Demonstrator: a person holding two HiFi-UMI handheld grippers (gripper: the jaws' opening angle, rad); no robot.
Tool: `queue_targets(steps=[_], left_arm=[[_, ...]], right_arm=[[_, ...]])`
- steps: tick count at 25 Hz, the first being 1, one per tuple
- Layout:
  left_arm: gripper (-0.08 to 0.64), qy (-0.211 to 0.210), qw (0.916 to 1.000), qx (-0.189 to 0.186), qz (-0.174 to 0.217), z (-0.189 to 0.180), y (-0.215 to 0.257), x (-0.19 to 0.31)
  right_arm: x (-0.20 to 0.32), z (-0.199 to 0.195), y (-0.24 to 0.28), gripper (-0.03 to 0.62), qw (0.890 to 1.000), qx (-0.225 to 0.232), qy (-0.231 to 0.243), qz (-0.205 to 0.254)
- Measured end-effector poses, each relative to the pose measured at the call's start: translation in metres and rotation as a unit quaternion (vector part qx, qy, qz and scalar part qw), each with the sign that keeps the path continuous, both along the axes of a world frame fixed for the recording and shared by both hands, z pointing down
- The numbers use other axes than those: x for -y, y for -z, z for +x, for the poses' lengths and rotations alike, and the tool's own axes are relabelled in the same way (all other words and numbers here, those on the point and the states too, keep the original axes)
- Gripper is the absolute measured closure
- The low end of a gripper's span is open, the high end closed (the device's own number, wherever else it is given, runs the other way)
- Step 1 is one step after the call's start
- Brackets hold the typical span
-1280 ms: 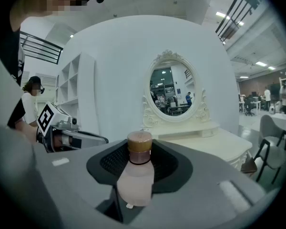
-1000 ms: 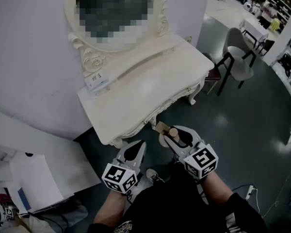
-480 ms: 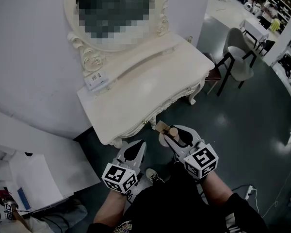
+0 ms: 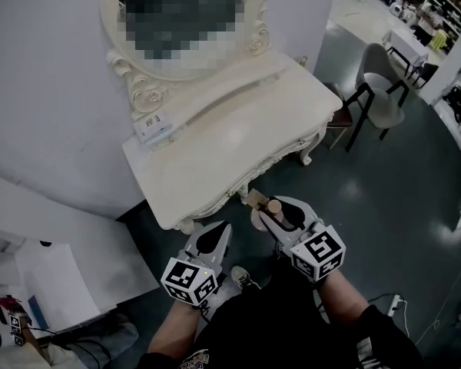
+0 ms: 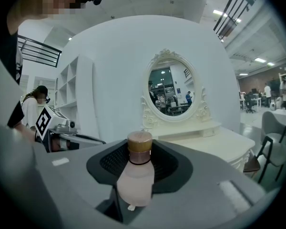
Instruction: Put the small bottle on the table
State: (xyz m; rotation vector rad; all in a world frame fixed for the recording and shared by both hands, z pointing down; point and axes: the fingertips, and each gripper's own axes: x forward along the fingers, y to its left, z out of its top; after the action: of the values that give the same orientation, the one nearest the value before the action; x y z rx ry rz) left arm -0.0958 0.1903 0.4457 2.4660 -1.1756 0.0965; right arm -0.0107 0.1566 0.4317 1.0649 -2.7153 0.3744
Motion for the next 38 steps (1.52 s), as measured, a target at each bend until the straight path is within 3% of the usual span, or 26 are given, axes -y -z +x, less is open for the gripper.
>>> queue_targets(steps=[12, 38], left_arm=[[0.560, 0.008, 1.0000, -0.005, -0.001, 0.021, 0.006, 0.019], [0.560, 0.072, 0.9974, 0.003, 0.006, 0.074, 0.014, 0.051]], right_arm=[[0.022, 0.017, 0.006, 0.425, 1.000, -0.007, 0.015, -0.004], [0.065, 0.067, 0.011, 0.425, 0.997, 0.004, 0.077, -0.001]])
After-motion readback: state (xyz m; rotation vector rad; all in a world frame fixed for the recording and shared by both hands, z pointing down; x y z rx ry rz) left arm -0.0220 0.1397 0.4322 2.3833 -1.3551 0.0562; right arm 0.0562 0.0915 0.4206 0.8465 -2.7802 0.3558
